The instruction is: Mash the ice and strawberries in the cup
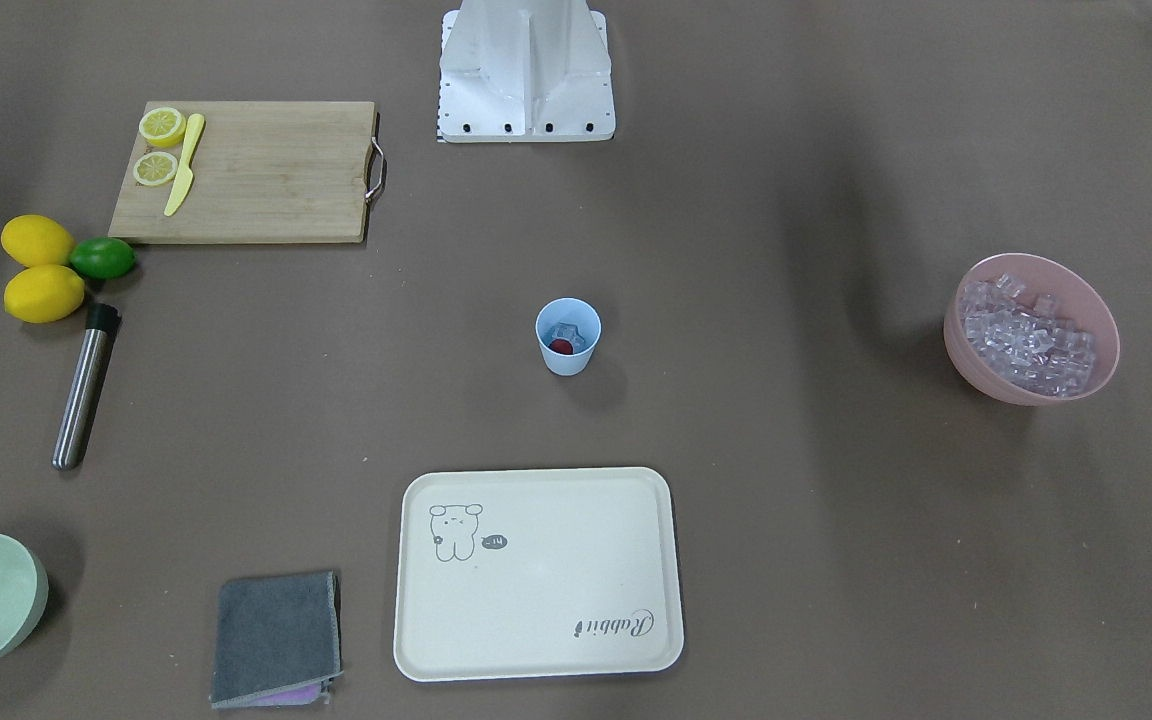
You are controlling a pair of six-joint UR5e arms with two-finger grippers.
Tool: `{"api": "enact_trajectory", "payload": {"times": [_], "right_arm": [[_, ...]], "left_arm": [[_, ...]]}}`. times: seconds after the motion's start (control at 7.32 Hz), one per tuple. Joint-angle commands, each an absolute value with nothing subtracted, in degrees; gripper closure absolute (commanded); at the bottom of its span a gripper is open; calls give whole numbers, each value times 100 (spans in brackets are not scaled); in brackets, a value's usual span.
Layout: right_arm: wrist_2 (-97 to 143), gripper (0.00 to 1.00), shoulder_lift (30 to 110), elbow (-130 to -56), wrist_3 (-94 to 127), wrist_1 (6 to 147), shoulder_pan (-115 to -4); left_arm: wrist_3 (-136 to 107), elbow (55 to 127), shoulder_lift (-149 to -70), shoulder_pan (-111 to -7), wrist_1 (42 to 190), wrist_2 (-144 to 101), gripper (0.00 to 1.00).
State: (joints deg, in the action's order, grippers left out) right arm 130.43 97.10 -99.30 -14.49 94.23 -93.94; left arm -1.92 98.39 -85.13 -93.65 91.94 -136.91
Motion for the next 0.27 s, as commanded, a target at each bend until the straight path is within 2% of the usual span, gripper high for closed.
{"api": "enact_trajectory", "payload": {"times": [0.0, 0.14], "right_arm": [[13060, 0, 9711, -9914, -1424, 9475, -9395], [13043, 0, 9686, -9914, -1424, 9475, -9396]], "left_arm": [[-193, 9817, -8525, -9466, 9185, -13693, 2], [-193, 9826, -8525, -9466, 9185, -13702, 2]]}}
